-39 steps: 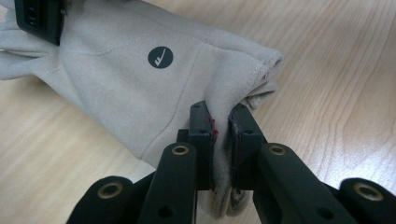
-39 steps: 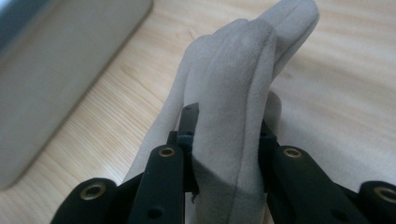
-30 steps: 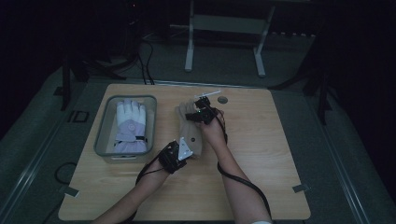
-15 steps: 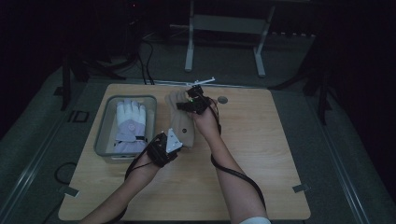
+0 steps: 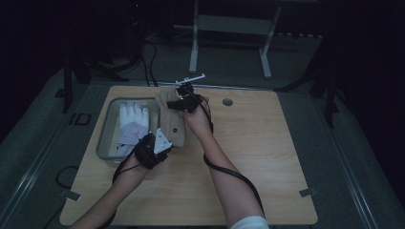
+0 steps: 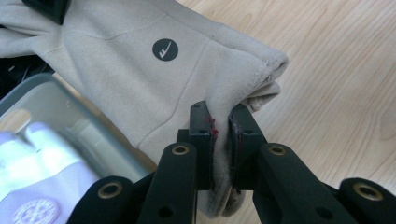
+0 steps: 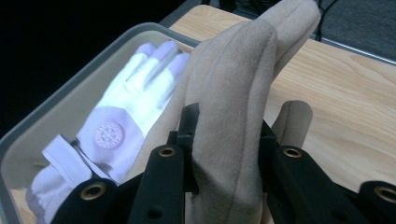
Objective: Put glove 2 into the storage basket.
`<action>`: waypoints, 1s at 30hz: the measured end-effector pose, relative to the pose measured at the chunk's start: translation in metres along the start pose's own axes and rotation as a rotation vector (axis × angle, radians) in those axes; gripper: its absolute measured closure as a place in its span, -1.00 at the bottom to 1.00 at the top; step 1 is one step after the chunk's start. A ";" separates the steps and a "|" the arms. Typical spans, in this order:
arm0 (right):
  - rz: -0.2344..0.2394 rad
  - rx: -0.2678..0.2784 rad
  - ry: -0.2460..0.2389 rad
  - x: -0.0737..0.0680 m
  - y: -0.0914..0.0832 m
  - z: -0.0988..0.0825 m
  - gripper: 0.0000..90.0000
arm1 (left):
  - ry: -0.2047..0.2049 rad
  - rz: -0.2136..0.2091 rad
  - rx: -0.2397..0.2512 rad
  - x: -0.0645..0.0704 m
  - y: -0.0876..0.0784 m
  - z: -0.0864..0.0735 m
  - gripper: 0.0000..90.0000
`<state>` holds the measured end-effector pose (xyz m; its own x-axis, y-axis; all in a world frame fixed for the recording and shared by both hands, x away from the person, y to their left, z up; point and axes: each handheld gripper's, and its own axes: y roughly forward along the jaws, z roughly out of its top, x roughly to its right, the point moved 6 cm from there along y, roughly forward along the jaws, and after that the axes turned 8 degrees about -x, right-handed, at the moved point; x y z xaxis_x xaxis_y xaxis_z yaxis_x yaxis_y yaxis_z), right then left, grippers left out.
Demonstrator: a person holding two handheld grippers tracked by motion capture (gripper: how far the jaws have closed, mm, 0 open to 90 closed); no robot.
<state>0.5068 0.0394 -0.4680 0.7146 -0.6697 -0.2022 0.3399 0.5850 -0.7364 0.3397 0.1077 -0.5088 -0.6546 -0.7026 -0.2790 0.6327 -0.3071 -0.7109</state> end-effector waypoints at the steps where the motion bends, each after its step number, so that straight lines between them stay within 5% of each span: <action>1: 0.004 -0.002 -0.006 -0.003 0.002 0.002 0.63 | -0.006 0.003 0.000 -0.002 -0.001 -0.002 0.83; 20: 0.068 -0.046 -0.101 -0.069 0.068 0.043 0.63 | -0.111 0.059 -0.062 -0.055 -0.032 -0.061 0.83; 30: 0.063 -0.082 -0.106 -0.079 0.096 0.040 0.63 | -0.130 0.040 -0.117 -0.060 -0.022 -0.078 0.83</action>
<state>0.5068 0.1666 -0.4966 0.7952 -0.5780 -0.1835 0.2444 0.5823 -0.7753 0.3331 0.2069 -0.5270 -0.5661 -0.7923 -0.2275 0.5994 -0.2062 -0.7735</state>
